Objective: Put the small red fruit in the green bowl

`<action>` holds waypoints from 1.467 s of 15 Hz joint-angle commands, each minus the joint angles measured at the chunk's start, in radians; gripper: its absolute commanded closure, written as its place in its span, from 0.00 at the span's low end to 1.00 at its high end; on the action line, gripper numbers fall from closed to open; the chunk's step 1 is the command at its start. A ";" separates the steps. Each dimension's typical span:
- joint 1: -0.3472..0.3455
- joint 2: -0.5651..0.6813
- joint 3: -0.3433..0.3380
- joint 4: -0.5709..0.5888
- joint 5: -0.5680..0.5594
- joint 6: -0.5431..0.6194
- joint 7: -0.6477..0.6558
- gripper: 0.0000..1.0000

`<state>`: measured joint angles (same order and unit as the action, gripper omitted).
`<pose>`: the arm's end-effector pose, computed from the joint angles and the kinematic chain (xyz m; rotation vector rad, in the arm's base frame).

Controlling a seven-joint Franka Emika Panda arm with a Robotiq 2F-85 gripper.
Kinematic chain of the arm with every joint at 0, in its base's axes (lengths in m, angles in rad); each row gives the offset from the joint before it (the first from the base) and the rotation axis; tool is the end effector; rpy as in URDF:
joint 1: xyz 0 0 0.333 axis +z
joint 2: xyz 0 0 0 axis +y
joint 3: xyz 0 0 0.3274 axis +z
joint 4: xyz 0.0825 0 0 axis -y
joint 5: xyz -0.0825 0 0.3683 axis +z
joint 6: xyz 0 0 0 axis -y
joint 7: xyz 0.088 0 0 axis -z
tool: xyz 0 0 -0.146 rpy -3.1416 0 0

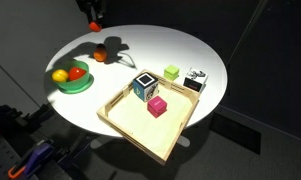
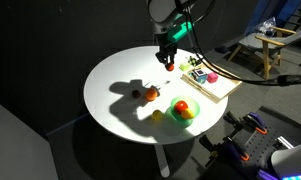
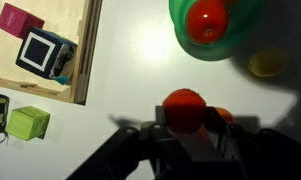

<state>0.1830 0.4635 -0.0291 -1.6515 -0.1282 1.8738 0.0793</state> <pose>0.6236 0.0837 0.3072 2.9594 0.1915 -0.3343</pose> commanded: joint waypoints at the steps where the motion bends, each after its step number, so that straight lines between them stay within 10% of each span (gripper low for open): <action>1: -0.028 -0.123 0.030 -0.204 -0.034 0.147 -0.023 0.81; 7: -0.052 -0.204 0.052 -0.374 0.005 0.318 -0.032 0.81; 19: -0.053 -0.194 0.052 -0.408 0.038 0.312 0.073 0.81; 20: -0.053 -0.193 0.052 -0.409 0.038 0.315 0.076 0.56; 22: -0.053 -0.191 0.053 -0.409 0.038 0.315 0.076 0.56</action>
<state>0.1438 0.2727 0.0099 -2.0628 -0.0859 2.1928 0.1522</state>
